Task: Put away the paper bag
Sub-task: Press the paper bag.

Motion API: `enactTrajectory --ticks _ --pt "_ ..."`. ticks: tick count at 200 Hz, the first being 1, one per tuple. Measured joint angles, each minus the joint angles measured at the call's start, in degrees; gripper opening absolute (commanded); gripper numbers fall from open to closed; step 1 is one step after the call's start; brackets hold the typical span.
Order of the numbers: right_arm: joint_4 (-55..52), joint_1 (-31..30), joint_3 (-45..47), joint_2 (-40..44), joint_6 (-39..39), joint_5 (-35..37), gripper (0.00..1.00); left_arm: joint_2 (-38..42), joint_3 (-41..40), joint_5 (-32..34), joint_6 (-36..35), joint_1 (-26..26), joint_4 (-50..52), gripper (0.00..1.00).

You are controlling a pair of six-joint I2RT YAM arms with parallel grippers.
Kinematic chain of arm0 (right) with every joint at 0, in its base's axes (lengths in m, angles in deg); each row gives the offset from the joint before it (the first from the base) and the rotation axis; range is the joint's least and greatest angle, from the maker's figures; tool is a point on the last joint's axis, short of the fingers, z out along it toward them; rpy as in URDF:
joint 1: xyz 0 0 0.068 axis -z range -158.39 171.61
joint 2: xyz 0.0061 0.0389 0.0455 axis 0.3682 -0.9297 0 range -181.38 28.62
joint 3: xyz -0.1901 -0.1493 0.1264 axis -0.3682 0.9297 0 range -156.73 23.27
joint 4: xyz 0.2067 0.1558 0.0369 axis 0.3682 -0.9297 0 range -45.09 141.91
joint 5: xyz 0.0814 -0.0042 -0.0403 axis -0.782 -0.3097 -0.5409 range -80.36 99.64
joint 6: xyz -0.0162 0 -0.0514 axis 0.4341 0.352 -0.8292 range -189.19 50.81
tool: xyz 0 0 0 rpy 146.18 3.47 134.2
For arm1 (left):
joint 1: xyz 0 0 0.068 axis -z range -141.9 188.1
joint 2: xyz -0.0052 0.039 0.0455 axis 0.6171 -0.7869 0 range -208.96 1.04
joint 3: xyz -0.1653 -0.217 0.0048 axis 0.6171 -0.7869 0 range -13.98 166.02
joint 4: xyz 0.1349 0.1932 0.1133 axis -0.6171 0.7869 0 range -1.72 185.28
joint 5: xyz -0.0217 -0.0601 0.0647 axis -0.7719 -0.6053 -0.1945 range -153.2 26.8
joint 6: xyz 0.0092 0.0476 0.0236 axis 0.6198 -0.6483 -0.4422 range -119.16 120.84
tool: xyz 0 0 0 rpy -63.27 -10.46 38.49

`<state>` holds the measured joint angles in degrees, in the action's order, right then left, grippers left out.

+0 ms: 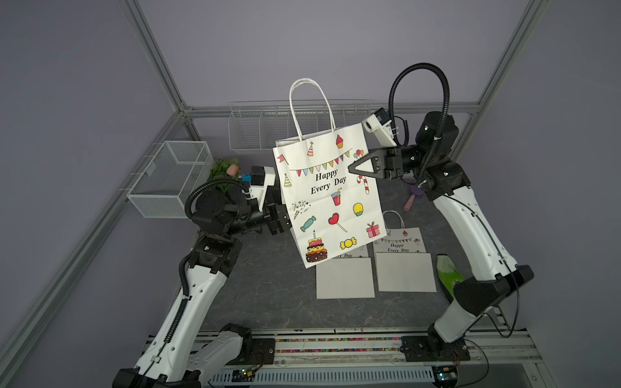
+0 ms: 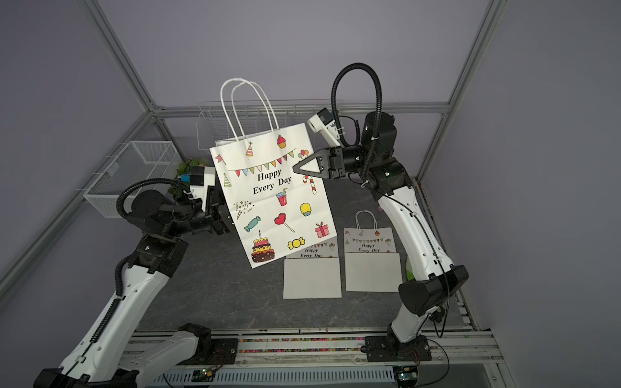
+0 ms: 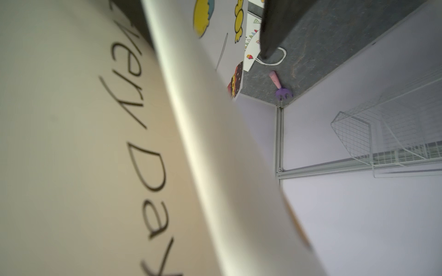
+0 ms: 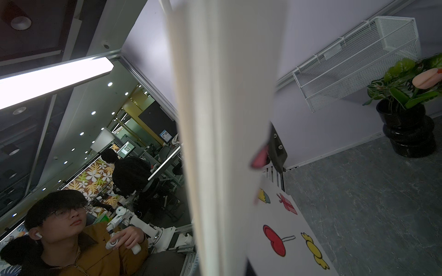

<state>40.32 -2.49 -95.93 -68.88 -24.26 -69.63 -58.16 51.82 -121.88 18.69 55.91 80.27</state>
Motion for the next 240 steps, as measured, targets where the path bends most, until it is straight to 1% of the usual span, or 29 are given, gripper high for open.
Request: enactTrajectory --ticks 9,46,58,65,71,79,94,112,139,148,168,191,199,210,227,240 --pt "-0.6 0.0 0.0 0.0 -0.4 0.3 0.07 -0.3 0.2 0.2 -0.2 0.0 0.0 0.4" --pt "-2.3 0.0 -0.6 0.0 -1.4 1.5 0.07 -1.6 0.6 0.7 0.2 0.0 0.0 0.38" --pt "-2.8 0.0 -0.8 0.0 -1.7 1.9 0.07 -1.7 0.7 1.0 0.2 0.0 0.1 0.33" --pt "-3.0 -0.1 -0.9 0.0 -1.9 2.2 0.11 -1.7 0.7 1.0 0.2 0.0 0.2 0.29" --pt "-3.4 -0.1 -1.0 0.0 -2.3 2.6 0.18 -1.7 0.9 1.2 0.2 0.0 0.4 0.28" --pt "-3.9 -0.1 -1.1 0.0 -2.9 3.1 0.25 -1.7 1.0 1.3 0.2 0.0 0.5 0.23" --pt "-5.2 -0.1 -1.2 0.1 -4.0 3.8 0.35 -1.7 1.1 1.8 0.5 0.1 0.8 0.17" --pt "-7.7 -0.5 -1.1 0.3 -6.6 4.3 0.48 -1.7 1.2 2.2 0.6 0.2 1.0 0.14" --pt "-14.3 -1.4 -1.1 0.9 -12.7 5.4 0.6 -1.7 1.3 2.6 1.1 0.2 1.0 0.1" --pt "-16.7 -1.6 -1.0 1.3 -14.8 6.0 0.62 -1.7 1.3 2.6 1.6 0.2 0.9 0.08" --pt "-20.5 -1.8 0.2 2.9 -18.9 7.1 0.65 -1.7 1.3 2.3 2.8 0.2 -0.1 0.08" --pt "-22.9 -1.9 2.7 5.2 -22.6 8.3 0.67 -1.7 1.2 1.6 5.1 0.2 -2.6 0.07" --pt "-23.3 -1.9 3.6 5.8 -23.6 8.9 0.65 -1.7 1.2 1.0 6.1 0.2 -3.7 0.07" --pt "-23.5 -1.9 4.5 6.5 -24.4 9.4 0.56 -1.8 1.0 0.2 7.3 0.3 -5.0 0.08" --pt "-23.3 -1.9 5.5 7.2 -25.4 10.0 0.44 -2.3 1.0 -0.5 8.7 0.3 -7.0 0.13" --pt "-23.0 -1.9 6.3 7.5 -25.3 10.5 0.35 -2.7 1.0 -0.8 9.5 0.3 -8.3 0.14"
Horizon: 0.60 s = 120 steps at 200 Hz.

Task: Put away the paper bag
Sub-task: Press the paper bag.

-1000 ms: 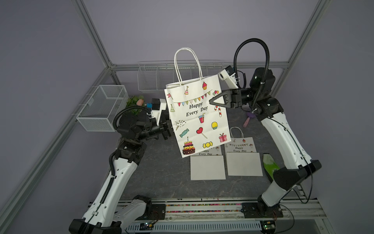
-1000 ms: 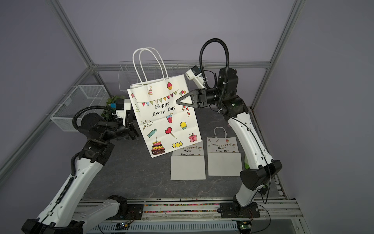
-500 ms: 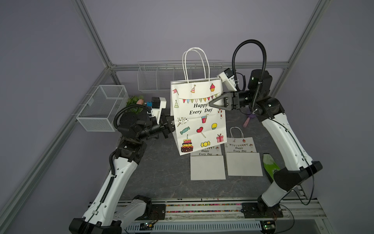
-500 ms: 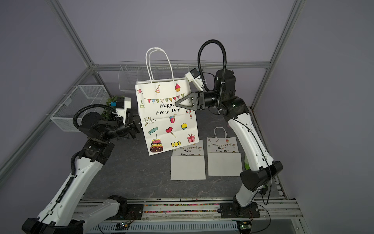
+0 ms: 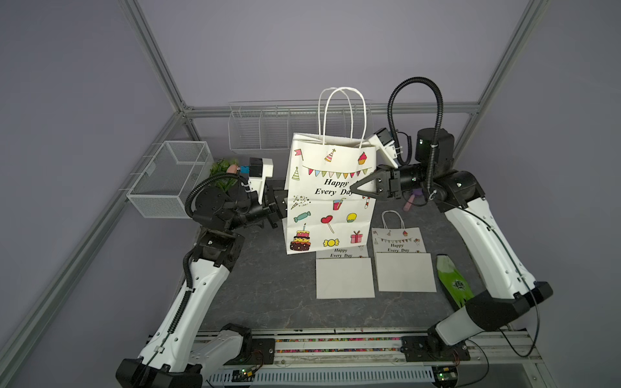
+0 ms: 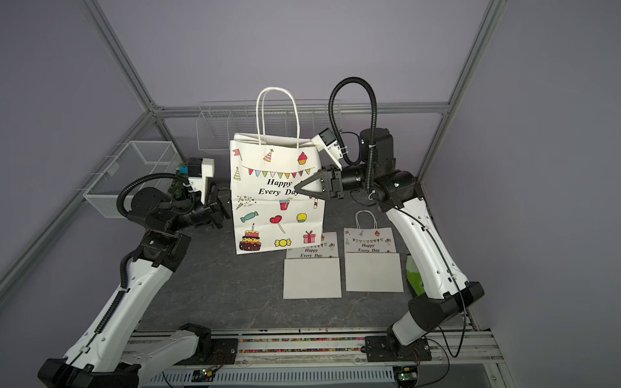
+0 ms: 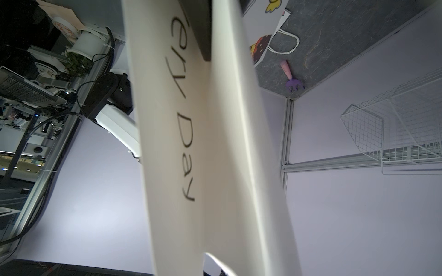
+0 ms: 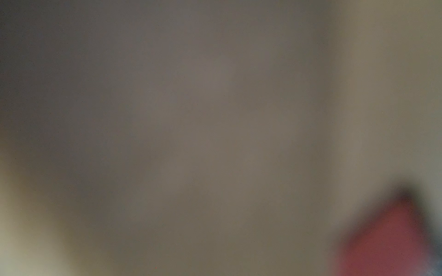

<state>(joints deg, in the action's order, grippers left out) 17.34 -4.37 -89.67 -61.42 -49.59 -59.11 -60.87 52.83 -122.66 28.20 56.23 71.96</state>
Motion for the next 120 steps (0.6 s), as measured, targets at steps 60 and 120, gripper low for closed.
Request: enactTrajectory --ticks 60,120 --pt "3.9 -0.1 0.9 0.2 2.4 2.3 0.11 -1.6 0.0 -1.6 0.5 1.4 -1.2 0.27" --pt "6.6 1.0 1.2 3.1 4.5 4.3 0.07 -1.2 0.4 -1.0 -2.2 1.4 2.2 0.99"
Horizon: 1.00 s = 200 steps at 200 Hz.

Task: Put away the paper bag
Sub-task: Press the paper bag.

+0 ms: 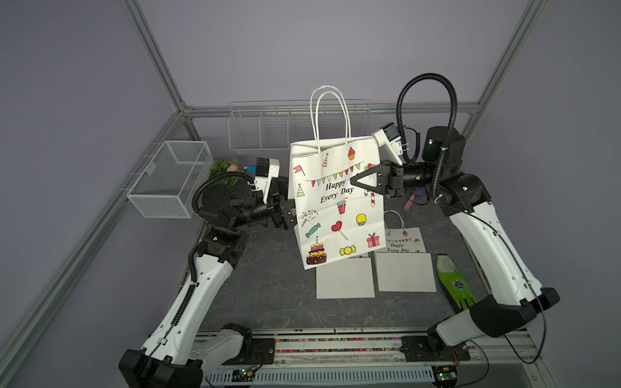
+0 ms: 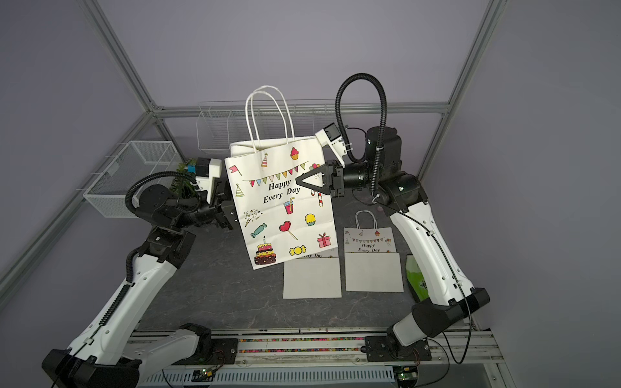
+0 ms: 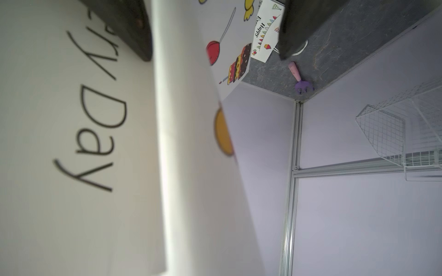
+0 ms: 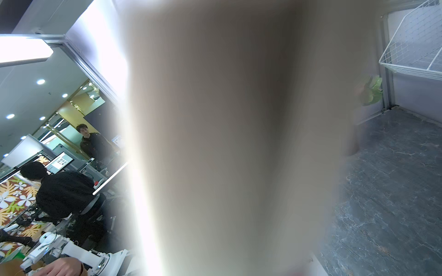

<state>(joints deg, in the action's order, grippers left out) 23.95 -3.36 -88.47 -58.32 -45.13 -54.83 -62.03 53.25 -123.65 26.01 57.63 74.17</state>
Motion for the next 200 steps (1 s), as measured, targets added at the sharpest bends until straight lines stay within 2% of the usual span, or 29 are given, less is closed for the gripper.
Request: enactTrajectory --ticks 37,72,98,137,165,200 --pt "1.1 3.7 0.3 2.2 1.0 0.6 0.07 4.5 0.4 6.2 -3.4 -1.3 6.8 1.0" --pt "1.3 5.0 1.1 2.8 1.4 0.9 0.07 11.1 0.2 12.7 -3.4 -4.2 6.2 1.0" --pt "1.3 5.0 1.4 2.8 1.7 1.2 0.07 11.8 0.2 13.3 -3.2 -4.2 3.8 0.99" --pt "2.6 5.1 1.5 2.8 3.4 0.6 0.07 6.9 0.1 11.0 -2.5 -4.2 2.8 1.0" --pt "10.4 6.1 2.7 2.8 10.2 -2.9 0.07 3.8 -0.1 10.7 -4.9 -4.2 6.4 0.99" --pt "25.7 6.7 5.5 2.8 24.4 -8.9 0.07 2.4 -1.9 6.2 -5.3 -4.2 5.7 1.0"
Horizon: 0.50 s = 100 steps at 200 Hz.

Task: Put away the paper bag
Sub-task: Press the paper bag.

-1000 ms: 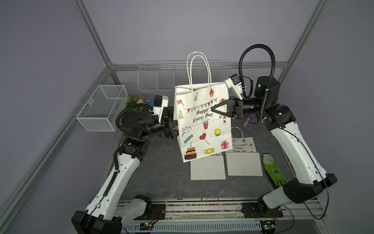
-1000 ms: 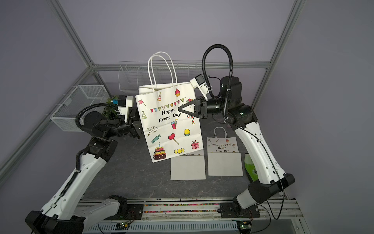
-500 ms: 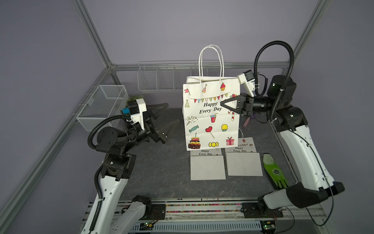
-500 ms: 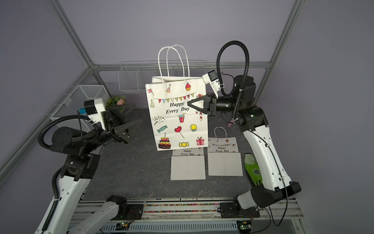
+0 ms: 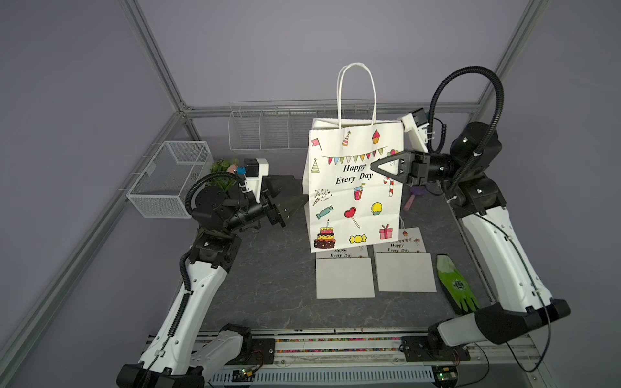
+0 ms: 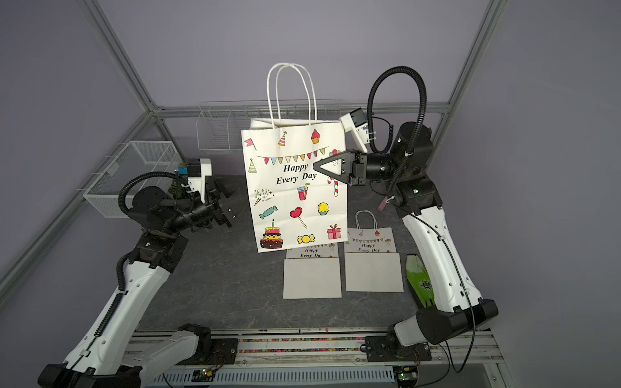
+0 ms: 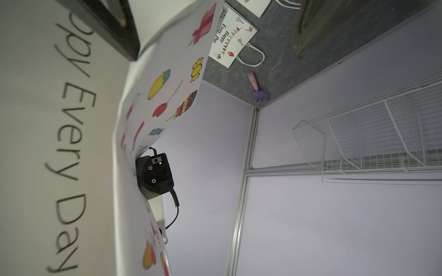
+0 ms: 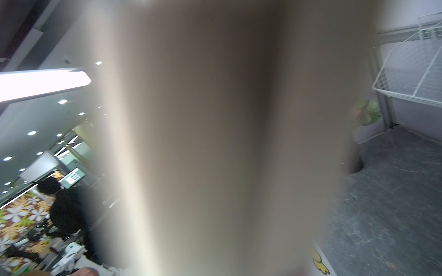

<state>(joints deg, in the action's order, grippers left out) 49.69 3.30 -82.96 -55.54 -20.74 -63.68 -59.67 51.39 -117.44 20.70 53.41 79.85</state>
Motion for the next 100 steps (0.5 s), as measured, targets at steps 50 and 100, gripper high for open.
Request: enactTrajectory --ticks 50,100 --pt "9.2 -0.2 -1.1 -0.7 8.8 -3.6 0.07 -0.3 -1.3 -8.3 0.8 0.6 -3.6 0.89" --pt "11.5 -2.7 -4.7 -3.9 11.7 -4.1 0.07 -2.1 -1.2 -12.1 1.0 2.1 -3.6 0.61"
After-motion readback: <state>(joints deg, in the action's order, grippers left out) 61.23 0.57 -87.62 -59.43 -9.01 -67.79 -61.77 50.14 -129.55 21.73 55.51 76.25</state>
